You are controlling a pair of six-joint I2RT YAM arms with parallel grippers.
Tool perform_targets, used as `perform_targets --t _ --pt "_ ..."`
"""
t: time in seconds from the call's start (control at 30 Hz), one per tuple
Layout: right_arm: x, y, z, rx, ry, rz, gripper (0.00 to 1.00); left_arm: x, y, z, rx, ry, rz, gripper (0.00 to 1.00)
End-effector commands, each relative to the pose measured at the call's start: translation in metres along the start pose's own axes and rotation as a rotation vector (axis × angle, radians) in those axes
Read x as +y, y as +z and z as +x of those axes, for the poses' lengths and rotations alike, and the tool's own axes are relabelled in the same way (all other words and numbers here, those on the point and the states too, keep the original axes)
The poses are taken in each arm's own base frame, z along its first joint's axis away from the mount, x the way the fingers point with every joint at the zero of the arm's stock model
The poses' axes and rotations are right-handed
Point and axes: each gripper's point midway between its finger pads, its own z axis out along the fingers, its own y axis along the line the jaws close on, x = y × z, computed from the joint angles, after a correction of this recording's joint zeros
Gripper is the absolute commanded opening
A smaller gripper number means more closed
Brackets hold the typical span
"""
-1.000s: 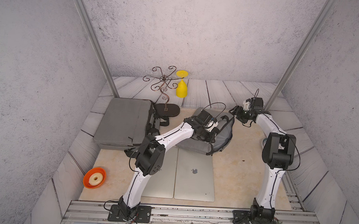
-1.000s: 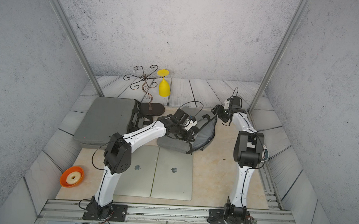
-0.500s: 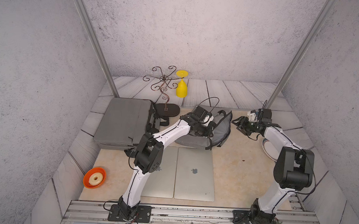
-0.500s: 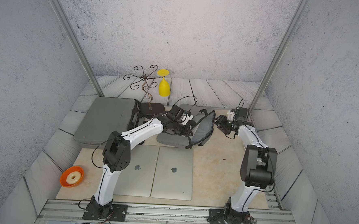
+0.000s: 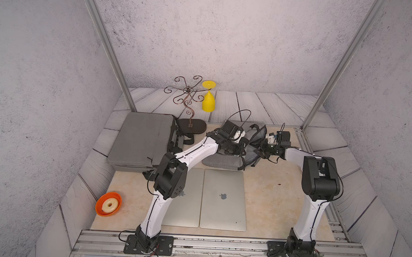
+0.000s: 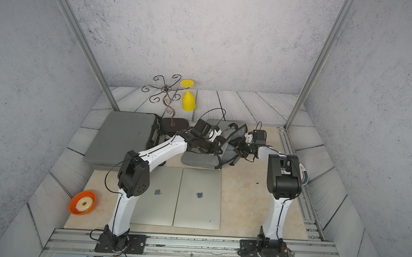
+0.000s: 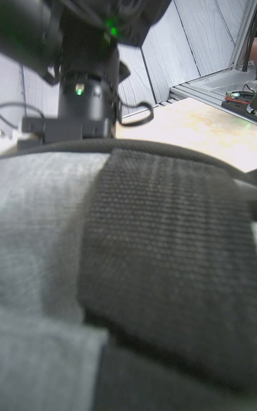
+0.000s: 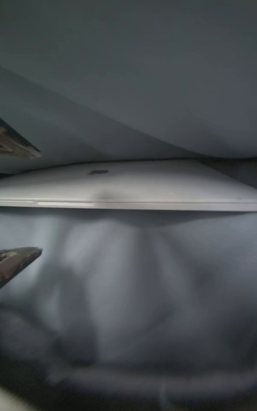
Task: Open the zippered laptop bag and take out the laptop
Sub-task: Close the bag flap on the zippered laptop bag.
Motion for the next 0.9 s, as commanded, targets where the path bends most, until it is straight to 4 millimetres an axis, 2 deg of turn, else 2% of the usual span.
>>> perform_targets --t 0.0,0.13,0.23,0.3,0.43,0.6,0.87 --pt "0.003 0.025 0.000 0.044 0.000 -0.043 0.62 -0.030 -0.017 -0.032 -0.099 0.053 0.091 0.00" --pt "0.001 0.048 0.009 0.099 0.014 -0.067 0.58 -0.030 -0.013 -0.032 -0.098 0.049 0.095 0.00" --pt "-0.006 0.062 0.015 0.126 0.032 -0.076 0.51 -0.028 -0.010 -0.031 -0.095 0.048 0.095 0.00" --pt "-0.007 0.069 0.018 0.140 0.036 -0.099 0.44 -0.028 -0.009 -0.032 -0.098 0.045 0.101 0.00" --pt "0.008 0.075 0.016 0.137 0.025 -0.174 0.29 -0.025 -0.004 -0.031 -0.092 0.032 0.100 0.00" --pt "0.028 0.064 0.012 0.115 -0.018 -0.228 0.12 -0.018 0.001 -0.025 -0.076 0.028 0.085 0.00" --pt "0.052 0.029 0.011 0.064 -0.090 -0.257 0.05 0.003 0.003 -0.012 -0.061 0.018 0.023 0.00"
